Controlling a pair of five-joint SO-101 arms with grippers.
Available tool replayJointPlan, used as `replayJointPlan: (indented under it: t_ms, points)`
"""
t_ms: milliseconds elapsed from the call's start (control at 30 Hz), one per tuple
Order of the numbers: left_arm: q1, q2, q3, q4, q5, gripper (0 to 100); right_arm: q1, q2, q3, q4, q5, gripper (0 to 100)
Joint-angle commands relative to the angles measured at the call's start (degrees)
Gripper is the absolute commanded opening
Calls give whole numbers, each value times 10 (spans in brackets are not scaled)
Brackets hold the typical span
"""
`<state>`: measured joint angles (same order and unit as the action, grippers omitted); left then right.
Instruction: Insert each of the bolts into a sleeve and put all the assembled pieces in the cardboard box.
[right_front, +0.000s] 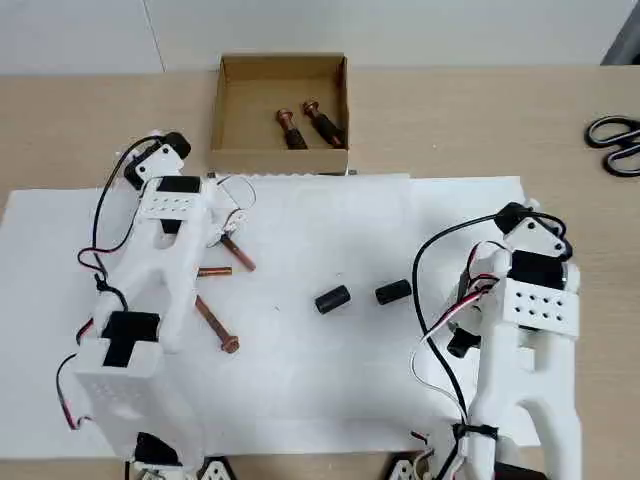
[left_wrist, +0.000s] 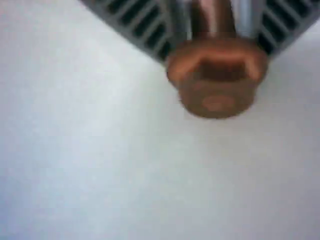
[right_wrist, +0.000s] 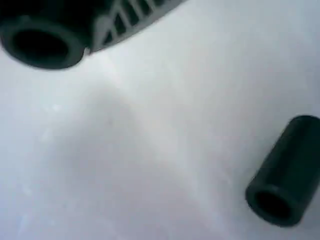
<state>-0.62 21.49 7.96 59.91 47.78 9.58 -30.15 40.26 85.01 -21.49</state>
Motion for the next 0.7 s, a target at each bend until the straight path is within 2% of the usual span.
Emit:
replayJointPlan:
  t_ms: [0,100,167,367,500,667]
  points:
    - [-6,8,-15,-9,-1,5,5,-15,-4,-5,5,2]
    - [-4,-2,-22,2,-2,5,1,-16,-7,0,5,2]
    - [-3,-30,-42,43,-2,5,1,-17,-15,3,6,2]
    - [5,-135,-95,109,-9,5,-25,-21,-107,92,25,2]
    - [22,-219,-125,157,-42,5,-74,-87,-165,124,25,2]
    - [33,-332,-128,222,-73,5,-164,-241,-171,124,26,2]
